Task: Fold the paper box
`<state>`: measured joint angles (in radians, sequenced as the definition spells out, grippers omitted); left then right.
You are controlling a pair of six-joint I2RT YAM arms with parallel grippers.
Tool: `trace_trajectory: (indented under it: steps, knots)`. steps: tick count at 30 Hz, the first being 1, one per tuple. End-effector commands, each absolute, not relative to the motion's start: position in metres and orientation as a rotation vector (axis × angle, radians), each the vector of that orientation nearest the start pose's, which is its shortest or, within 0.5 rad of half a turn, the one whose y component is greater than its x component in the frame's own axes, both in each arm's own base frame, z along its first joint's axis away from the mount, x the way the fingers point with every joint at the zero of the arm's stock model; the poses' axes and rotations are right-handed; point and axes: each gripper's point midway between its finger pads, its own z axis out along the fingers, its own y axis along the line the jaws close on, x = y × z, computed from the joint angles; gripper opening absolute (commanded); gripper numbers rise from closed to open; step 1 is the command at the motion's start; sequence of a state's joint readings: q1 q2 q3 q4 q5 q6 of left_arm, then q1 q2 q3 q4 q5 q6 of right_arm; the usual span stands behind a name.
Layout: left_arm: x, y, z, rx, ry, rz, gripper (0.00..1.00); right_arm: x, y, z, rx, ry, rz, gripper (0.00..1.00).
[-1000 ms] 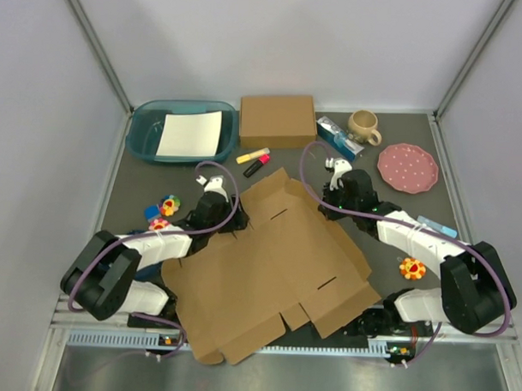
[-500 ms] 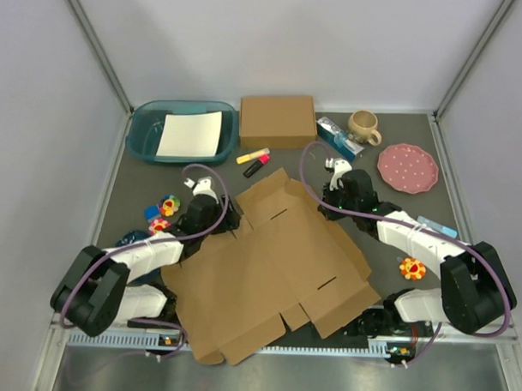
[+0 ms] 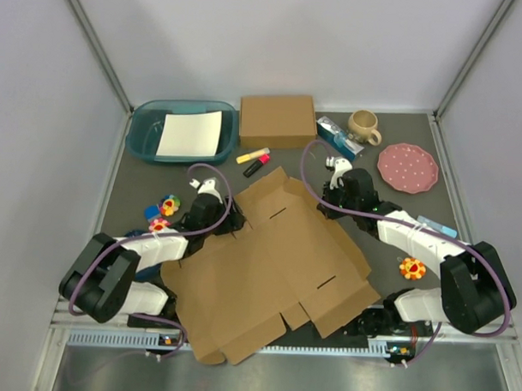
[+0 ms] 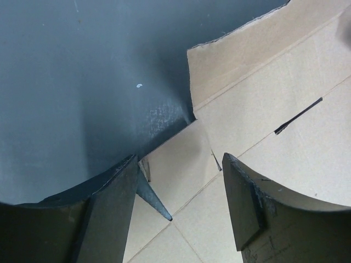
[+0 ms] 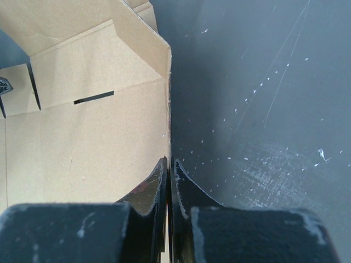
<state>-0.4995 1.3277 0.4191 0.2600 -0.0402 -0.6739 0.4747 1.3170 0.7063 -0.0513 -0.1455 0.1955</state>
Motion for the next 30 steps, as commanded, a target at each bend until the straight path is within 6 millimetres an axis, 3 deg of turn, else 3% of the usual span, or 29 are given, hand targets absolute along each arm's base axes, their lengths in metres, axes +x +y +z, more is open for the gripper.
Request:
trace_trajectory:
  steps: [1,3,7,14,22,30]
  knots:
    - [0.276,-0.179,0.025,-0.235,2.318,-0.62,0.68,0.305,0.199,0.105,-0.389,2.2,0.571,0.0]
    - [0.274,-0.187,0.03,-0.201,2.312,-0.675,0.66,0.304,0.199,0.105,-0.39,2.202,0.573,0.0]
    - [0.273,-0.2,0.041,-0.138,2.276,-0.769,0.52,0.304,0.199,0.105,-0.391,2.2,0.577,0.0]
    - [0.266,-0.201,0.055,-0.064,2.183,-0.821,0.17,0.304,0.2,0.107,-0.391,2.194,0.577,0.0]
    - [0.252,-0.208,0.081,0.047,2.02,-0.907,0.07,0.305,0.203,0.111,-0.401,2.179,0.596,0.0]
    - [0.228,-0.234,0.083,0.291,1.979,-0.882,0.03,0.304,0.203,0.112,-0.41,2.176,0.599,0.0]
